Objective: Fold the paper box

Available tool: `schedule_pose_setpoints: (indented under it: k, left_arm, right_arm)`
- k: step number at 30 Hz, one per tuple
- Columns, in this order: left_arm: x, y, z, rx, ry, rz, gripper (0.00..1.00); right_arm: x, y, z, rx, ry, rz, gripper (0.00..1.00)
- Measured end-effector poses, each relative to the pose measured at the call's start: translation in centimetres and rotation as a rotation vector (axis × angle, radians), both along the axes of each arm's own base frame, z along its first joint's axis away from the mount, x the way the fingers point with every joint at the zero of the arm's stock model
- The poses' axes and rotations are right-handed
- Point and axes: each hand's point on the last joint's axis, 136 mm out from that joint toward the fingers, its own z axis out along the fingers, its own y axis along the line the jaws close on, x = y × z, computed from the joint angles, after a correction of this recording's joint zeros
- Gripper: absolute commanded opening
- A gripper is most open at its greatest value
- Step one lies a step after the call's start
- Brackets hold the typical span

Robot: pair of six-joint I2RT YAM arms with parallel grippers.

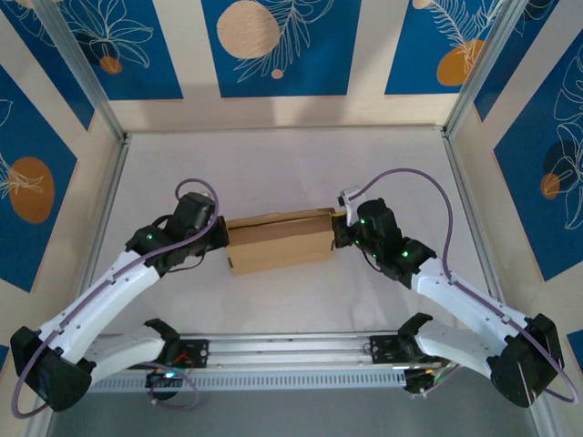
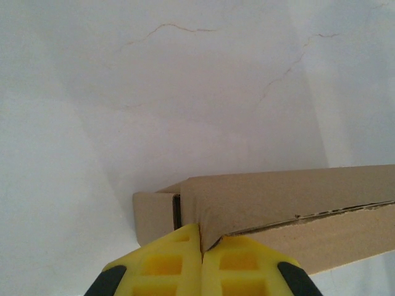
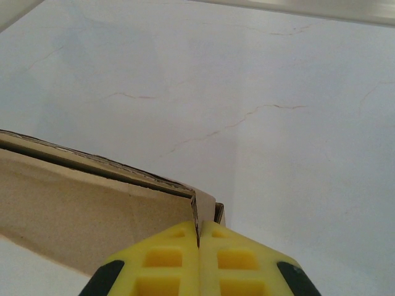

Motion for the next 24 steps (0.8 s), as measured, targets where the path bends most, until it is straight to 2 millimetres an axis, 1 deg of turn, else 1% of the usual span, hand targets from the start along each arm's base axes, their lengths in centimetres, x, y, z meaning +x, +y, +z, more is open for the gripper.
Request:
schedule_pose_setpoints:
  k: [9, 14, 24]
  left_arm:
    - [-0.01, 0.02, -0.24, 0.007, -0.054, -0.039, 0.0]
    - [0.23, 0.09, -0.71, 0.01, -0.098, -0.05, 0.0]
    - [0.3, 0.33, -0.89, -0.013, -0.224, -0.047, 0.0]
  right_arm:
    - [0.04, 0.11, -0.03, 0.01, -0.011, 0.003, 0.0]
    - [-0.07, 0.17, -0.07, 0.028, -0.023, 0.007, 0.0]
    - [-0.42, 0.01, -0.11, 0.136, -0.025, -0.035, 0.0]
